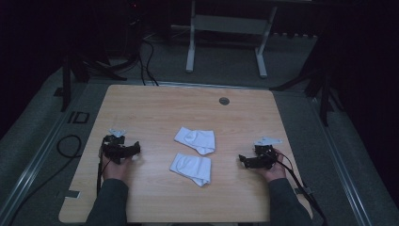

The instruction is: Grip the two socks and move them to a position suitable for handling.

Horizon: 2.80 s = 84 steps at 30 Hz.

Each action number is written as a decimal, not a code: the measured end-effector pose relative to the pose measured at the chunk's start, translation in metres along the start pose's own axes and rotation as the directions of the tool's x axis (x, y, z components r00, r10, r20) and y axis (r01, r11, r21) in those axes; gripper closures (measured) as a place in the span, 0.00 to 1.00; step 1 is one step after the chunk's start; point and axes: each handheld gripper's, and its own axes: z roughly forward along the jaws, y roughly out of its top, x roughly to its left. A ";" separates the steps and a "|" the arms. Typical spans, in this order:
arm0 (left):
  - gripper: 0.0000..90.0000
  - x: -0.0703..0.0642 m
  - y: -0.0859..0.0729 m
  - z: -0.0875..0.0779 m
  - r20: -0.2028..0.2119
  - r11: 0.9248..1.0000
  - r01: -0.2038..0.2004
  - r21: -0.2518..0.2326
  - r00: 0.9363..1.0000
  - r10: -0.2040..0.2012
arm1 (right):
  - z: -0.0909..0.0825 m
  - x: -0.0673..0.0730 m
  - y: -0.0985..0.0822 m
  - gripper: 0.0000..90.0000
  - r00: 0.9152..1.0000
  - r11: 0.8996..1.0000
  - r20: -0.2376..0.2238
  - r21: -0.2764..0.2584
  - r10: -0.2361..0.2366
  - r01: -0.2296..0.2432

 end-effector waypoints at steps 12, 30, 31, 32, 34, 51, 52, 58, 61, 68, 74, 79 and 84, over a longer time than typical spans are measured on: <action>0.16 0.000 0.000 0.000 0.000 1.000 0.000 0.000 1.000 0.000 | 0.000 0.000 0.000 0.12 1.000 1.000 -0.001 -0.001 -0.001 0.001; 0.16 0.000 0.000 0.000 0.001 1.000 -0.002 0.001 1.000 0.002 | -0.006 0.004 0.003 0.28 1.000 1.000 -0.003 0.031 -0.006 0.006; 0.16 0.000 0.000 0.000 0.001 1.000 -0.001 0.000 1.000 0.001 | -0.006 0.005 0.003 0.29 1.000 1.000 0.002 0.029 -0.011 0.011; 0.16 0.000 0.000 0.000 0.001 1.000 -0.001 0.000 1.000 0.001 | -0.007 0.005 0.003 0.31 1.000 0.999 0.006 0.030 -0.015 0.015; 0.16 0.000 0.000 0.000 0.001 1.000 -0.002 0.001 1.000 0.002 | -0.009 0.007 0.003 0.31 1.000 0.999 0.006 0.029 -0.021 0.020; 0.19 0.000 -0.002 -0.002 0.004 1.000 -0.006 -0.007 1.000 0.006 | -0.045 0.043 0.021 0.44 0.987 0.986 -0.035 0.043 -0.159 0.161; 0.19 0.000 -0.002 -0.002 0.004 1.000 -0.006 -0.007 1.000 0.006 | -0.045 0.043 0.021 0.44 0.987 0.986 -0.035 0.043 -0.159 0.161; 0.26 -0.001 -0.002 -0.005 0.013 1.000 -0.012 0.002 1.000 0.012 | -0.052 0.057 0.024 0.47 0.979 0.979 -0.056 0.040 -0.196 0.198; 0.34 -0.002 -0.002 -0.009 0.021 1.000 -0.020 0.009 1.000 0.020 | -0.058 0.072 0.027 0.54 0.969 0.970 -0.062 0.033 -0.239 0.241; 0.49 -0.002 -0.003 -0.012 0.030 1.000 -0.028 0.010 0.999 0.028 | -0.060 0.094 0.033 0.66 0.953 0.958 -0.095 0.002 -0.287 0.288; 0.56 -0.002 -0.003 -0.013 0.031 1.000 -0.029 0.011 0.999 0.029 | -0.055 0.110 0.036 0.78 0.940 0.951 -0.144 -0.012 -0.308 0.310; 0.59 -0.002 -0.004 -0.014 0.032 1.000 -0.030 0.009 0.999 0.030 | -0.048 0.124 0.037 0.93 0.925 0.943 -0.194 -0.011 -0.327 0.332; 0.60 -0.002 -0.004 -0.014 0.035 0.999 -0.031 0.008 0.999 0.031 | -0.037 0.141 0.040 0.97 0.904 0.935 -0.252 -0.007 -0.345 0.355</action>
